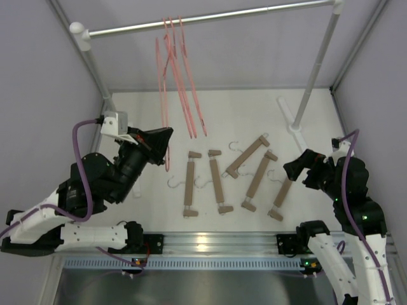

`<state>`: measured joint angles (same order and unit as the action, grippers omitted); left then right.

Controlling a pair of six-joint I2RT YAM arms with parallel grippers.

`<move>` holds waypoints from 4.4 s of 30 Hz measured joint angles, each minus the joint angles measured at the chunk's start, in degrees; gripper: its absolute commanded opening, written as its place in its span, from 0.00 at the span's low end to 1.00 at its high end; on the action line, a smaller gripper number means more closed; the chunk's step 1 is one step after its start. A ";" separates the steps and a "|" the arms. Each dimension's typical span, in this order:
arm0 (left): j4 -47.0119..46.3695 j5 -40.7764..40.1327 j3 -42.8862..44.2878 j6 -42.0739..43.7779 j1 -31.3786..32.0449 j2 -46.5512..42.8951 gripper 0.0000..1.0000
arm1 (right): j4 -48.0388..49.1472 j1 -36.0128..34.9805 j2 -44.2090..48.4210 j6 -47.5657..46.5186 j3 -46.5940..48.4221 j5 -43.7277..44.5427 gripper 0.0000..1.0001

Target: Organize the hangers

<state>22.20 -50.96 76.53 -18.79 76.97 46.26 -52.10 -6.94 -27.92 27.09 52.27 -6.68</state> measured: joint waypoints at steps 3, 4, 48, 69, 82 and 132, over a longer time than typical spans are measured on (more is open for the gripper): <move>-1.36 -0.81 1.01 1.90 0.00 1.68 0.00 | 0.00 0.00 -0.24 -0.02 0.04 -0.37 0.99; -1.90 -1.16 1.27 2.64 0.00 2.29 0.00 | 0.00 0.00 -0.33 -0.02 0.07 -0.48 1.00; -2.34 31.50 0.13 -5.68 -40.17 9.22 0.00 | 0.13 0.00 -0.94 -1.53 1.16 -2.21 1.00; -1.11 32.59 -2.51 -8.28 -40.24 2.99 0.30 | 0.13 0.00 -0.63 -1.64 1.14 -3.19 1.00; 2.69 40.15 15.78 -7.89 -40.24 10.56 0.30 | 0.13 0.00 -0.66 -2.08 1.14 -3.96 0.99; -21.88 23.43 30.84 17.97 -37.94 51.30 0.36 | 0.63 0.00 -12.00 -4.13 12.04 -5.46 0.99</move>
<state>0.32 -27.53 107.37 -0.82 39.03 97.56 -51.46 -6.94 -39.92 22.96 64.31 -12.14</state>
